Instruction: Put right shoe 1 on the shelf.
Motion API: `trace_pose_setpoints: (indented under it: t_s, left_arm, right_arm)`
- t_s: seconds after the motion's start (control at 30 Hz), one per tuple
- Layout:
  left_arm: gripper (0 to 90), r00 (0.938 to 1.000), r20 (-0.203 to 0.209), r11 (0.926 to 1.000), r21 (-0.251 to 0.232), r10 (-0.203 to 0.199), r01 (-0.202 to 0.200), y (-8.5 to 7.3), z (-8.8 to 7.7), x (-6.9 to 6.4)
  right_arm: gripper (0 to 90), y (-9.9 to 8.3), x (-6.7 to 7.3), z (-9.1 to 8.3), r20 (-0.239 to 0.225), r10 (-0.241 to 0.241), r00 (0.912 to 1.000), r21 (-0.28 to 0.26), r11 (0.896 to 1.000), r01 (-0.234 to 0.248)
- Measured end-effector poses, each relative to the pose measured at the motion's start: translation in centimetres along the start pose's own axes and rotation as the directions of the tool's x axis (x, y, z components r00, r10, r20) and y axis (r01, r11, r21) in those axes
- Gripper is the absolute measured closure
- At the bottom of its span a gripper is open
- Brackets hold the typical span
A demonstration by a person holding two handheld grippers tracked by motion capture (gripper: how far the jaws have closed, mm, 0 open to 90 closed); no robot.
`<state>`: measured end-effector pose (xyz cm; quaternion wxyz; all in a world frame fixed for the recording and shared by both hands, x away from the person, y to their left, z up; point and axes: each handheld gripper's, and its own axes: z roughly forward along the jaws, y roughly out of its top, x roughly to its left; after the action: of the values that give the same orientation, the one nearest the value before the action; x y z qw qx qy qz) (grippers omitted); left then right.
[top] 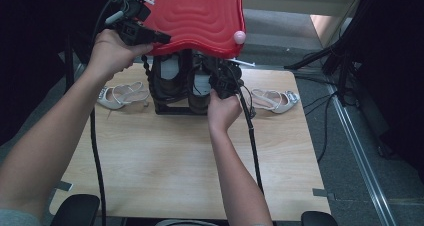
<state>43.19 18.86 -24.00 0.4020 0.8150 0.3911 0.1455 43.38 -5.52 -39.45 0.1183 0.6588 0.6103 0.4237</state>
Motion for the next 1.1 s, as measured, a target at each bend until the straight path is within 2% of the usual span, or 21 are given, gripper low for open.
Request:
trace_pose_setpoints:
  t_s: [0.4,0.5,1.1]
  left_arm:
    - [90.0,1.0,0.001,1.0,-0.002,-0.002,0.002,-0.01,0.02,-0.07]
    - [90.0,1.0,0.002,1.0,-0.001,0.0,0.0,-0.02,0.01,-0.06]
    - [90.0,1.0,-0.001,1.0,-0.003,-0.003,0.003,-0.01,0.03,-0.08]
  right_arm:
    - [72.5,-0.25,0.15,-0.12,-0.018,-0.049,0.9986,0.016,0.999,0.049]
    - [66.7,-0.21,-0.05,-0.14,-0.043,-0.052,0.9977,0.015,0.999,0.053]
    - [64.8,-0.16,-0.14,-0.22,-0.066,-0.057,0.9962,0.026,0.998,0.059]
